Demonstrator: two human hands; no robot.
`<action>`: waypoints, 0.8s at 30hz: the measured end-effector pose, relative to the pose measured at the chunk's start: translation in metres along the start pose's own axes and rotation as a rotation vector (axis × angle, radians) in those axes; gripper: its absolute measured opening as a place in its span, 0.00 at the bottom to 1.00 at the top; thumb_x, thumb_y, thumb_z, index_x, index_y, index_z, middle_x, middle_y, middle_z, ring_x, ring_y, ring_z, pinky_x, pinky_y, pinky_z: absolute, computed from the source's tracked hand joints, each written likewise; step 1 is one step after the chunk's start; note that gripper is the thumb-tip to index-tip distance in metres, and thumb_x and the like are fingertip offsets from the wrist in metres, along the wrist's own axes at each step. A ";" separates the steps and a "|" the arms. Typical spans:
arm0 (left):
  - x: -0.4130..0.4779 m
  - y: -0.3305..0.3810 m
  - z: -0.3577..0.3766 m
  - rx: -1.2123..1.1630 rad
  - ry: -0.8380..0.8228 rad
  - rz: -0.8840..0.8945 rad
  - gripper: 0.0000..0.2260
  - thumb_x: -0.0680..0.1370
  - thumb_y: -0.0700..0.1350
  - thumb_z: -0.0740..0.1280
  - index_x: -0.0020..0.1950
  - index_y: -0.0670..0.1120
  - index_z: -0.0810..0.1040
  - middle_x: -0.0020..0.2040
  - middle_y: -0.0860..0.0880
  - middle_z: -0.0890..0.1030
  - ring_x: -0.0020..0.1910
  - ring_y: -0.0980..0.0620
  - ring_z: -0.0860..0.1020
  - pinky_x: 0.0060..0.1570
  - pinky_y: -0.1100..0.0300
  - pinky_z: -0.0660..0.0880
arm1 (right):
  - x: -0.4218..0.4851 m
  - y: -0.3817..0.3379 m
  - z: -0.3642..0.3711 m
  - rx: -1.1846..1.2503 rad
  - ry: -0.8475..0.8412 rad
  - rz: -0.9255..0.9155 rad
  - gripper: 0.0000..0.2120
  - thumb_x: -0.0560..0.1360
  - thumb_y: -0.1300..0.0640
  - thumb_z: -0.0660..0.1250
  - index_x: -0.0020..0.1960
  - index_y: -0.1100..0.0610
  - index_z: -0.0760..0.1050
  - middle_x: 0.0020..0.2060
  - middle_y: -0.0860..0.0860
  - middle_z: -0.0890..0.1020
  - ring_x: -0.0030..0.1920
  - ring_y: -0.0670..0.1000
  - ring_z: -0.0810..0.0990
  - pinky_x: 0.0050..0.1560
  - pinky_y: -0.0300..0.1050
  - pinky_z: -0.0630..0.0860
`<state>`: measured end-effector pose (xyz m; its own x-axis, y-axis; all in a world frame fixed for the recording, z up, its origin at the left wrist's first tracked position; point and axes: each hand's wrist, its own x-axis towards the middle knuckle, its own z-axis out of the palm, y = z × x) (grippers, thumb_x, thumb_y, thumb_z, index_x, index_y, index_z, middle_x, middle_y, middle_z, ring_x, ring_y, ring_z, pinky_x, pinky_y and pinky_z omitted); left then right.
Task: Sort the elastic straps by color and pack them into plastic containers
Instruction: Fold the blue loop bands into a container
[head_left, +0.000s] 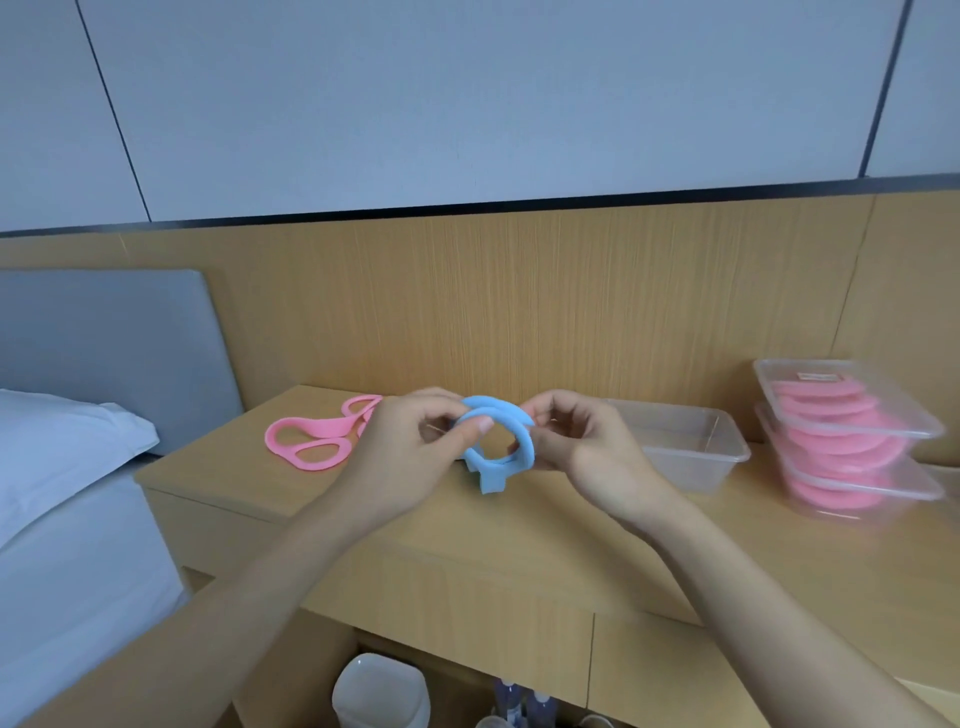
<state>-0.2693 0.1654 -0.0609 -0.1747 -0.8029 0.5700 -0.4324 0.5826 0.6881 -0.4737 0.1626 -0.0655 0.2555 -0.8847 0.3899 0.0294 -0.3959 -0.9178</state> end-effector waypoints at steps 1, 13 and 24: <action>0.006 0.004 0.000 -0.018 0.016 0.002 0.08 0.79 0.43 0.72 0.40 0.47 0.85 0.42 0.48 0.83 0.42 0.44 0.80 0.41 0.51 0.75 | 0.002 -0.005 -0.001 -0.001 0.007 0.003 0.05 0.80 0.67 0.66 0.47 0.62 0.79 0.39 0.55 0.80 0.40 0.49 0.81 0.48 0.47 0.84; 0.090 0.076 -0.012 -0.160 0.107 0.094 0.05 0.79 0.43 0.72 0.47 0.41 0.83 0.36 0.47 0.83 0.34 0.54 0.79 0.40 0.59 0.76 | 0.047 -0.089 -0.029 -0.157 0.106 -0.149 0.06 0.80 0.60 0.68 0.49 0.62 0.82 0.39 0.55 0.81 0.40 0.47 0.82 0.44 0.46 0.83; 0.120 0.113 0.008 -0.709 0.061 -0.082 0.11 0.80 0.49 0.69 0.57 0.44 0.76 0.48 0.46 0.82 0.48 0.48 0.80 0.53 0.50 0.75 | 0.083 -0.159 -0.053 -0.243 0.221 -0.217 0.08 0.80 0.59 0.69 0.47 0.64 0.83 0.39 0.54 0.80 0.37 0.48 0.80 0.38 0.41 0.81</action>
<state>-0.3464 0.1340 0.0818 -0.1078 -0.8514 0.5134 0.2410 0.4786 0.8443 -0.5084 0.1389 0.1170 0.0532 -0.7950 0.6043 -0.1761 -0.6031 -0.7780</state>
